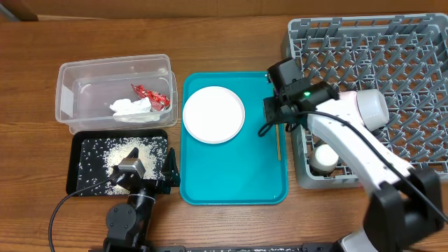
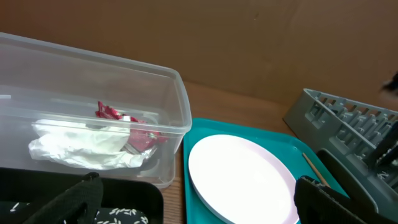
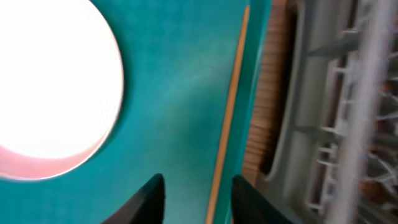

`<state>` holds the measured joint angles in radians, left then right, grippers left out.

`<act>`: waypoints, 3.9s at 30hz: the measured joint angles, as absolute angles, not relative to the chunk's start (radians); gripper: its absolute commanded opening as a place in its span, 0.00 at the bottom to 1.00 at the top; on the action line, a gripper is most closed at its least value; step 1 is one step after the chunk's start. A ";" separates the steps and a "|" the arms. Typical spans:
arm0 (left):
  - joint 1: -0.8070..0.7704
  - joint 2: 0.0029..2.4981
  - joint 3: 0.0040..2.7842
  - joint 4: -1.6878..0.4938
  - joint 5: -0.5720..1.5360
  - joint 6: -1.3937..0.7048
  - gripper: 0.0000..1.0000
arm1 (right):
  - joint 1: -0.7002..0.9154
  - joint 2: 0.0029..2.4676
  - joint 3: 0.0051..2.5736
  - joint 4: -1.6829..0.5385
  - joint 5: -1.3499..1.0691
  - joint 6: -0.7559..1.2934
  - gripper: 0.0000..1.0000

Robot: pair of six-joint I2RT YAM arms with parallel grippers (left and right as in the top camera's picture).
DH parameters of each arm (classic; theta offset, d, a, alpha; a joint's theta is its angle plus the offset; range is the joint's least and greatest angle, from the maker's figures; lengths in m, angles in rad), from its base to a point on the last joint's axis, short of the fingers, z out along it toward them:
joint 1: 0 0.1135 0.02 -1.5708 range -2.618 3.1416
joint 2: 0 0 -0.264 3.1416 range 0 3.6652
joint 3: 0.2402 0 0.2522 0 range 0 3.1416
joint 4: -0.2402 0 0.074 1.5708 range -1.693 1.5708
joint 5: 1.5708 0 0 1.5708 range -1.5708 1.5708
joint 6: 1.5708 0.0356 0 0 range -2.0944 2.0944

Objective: Sort waste into correct bins and load items into the dishwasher

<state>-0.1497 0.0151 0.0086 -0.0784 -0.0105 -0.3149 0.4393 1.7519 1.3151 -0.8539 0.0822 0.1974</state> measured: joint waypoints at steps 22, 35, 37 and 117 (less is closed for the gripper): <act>-0.150 0.015 0.009 -0.078 -0.010 -0.315 1.00 | 0.450 1.973 1.291 -0.816 0.084 0.239 0.04; -0.150 0.015 0.009 -0.078 -0.010 -0.315 1.00 | 0.462 1.732 1.451 -0.957 0.129 0.239 0.04; -0.150 0.015 0.009 -0.078 -0.010 -0.315 1.00 | 0.447 1.650 1.468 -0.956 0.202 0.239 0.04; -0.150 0.015 0.009 -0.078 -0.010 -0.315 1.00 | 0.144 1.544 1.408 -0.575 0.998 0.135 0.04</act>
<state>-0.1497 0.0151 0.0086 -0.0780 -0.0105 -0.3149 0.1436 1.5444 1.4082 -0.5751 0.9981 0.1349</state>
